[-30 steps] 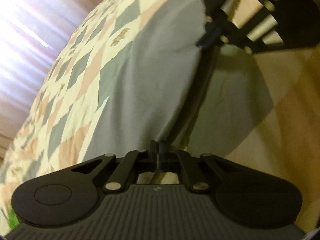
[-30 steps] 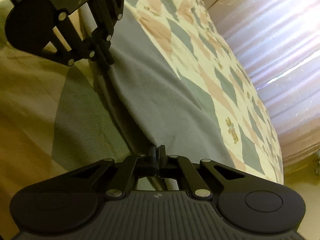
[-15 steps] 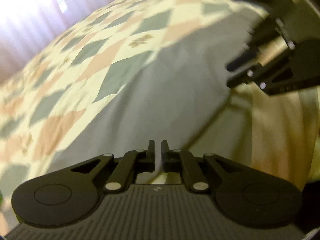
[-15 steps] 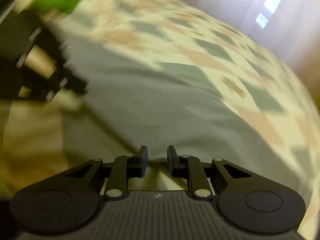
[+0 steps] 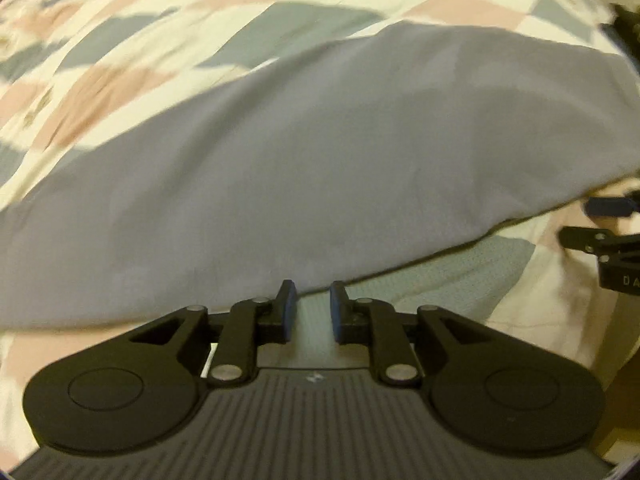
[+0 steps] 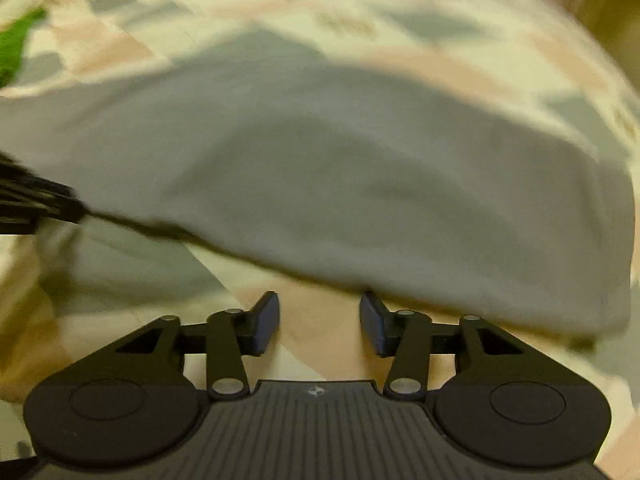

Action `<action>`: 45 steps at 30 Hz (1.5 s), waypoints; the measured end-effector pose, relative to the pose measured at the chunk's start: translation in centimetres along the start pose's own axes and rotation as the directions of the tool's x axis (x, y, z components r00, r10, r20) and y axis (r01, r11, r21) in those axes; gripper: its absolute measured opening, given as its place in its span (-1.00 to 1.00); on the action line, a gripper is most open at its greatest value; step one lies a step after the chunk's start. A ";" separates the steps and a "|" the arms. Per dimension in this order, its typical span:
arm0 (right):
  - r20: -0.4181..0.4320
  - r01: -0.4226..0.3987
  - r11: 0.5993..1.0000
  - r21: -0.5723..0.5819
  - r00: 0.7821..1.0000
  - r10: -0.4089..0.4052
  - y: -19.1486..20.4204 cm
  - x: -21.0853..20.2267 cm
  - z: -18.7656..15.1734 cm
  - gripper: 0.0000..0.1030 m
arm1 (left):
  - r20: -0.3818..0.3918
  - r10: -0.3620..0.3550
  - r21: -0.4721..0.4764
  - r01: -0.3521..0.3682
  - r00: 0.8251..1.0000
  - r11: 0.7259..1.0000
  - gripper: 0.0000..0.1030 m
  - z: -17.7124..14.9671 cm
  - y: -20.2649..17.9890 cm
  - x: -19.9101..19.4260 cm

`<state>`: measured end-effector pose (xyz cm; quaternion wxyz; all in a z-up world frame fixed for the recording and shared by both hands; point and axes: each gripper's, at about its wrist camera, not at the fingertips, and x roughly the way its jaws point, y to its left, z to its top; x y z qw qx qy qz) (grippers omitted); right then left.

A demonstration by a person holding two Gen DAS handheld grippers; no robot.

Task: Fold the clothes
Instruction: 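Lay the folded grey pants on the duvet and open both grippers, then move the left gripper to one end of the grey pants strip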

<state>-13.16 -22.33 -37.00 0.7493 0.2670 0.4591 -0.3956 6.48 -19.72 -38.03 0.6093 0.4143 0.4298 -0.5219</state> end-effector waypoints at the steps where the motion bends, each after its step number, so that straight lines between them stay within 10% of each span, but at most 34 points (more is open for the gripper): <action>1: -0.017 -0.007 1.000 0.029 1.000 0.008 -0.6 -0.3 0.4 -0.07 | -0.012 0.021 -0.030 -0.021 1.000 0.999 -0.66 0.5 -0.3 -0.7; 5: -0.045 -0.051 0.989 0.141 0.997 0.058 -2.9 -2.6 2.4 0.60 | 0.019 0.042 -0.150 -0.038 0.999 0.988 -0.33 1.4 -1.6 -6.0; 14: 0.030 -0.149 0.968 0.204 0.989 0.146 -3.4 -13.0 6.5 0.91 | 0.135 0.166 -0.283 -0.122 0.977 0.951 0.07 3.0 -3.6 -18.2; 26: 0.041 -0.088 0.964 0.252 0.996 0.080 -1.3 -19.3 6.2 0.94 | 0.220 0.204 -0.257 -0.145 0.954 0.955 0.26 1.5 -2.0 -25.9; 45: 0.140 0.034 0.916 0.399 0.985 -0.098 12.1 -26.4 -0.4 0.95 | 0.298 0.155 -0.101 -0.130 0.942 0.986 0.35 -9.9 7.6 -31.3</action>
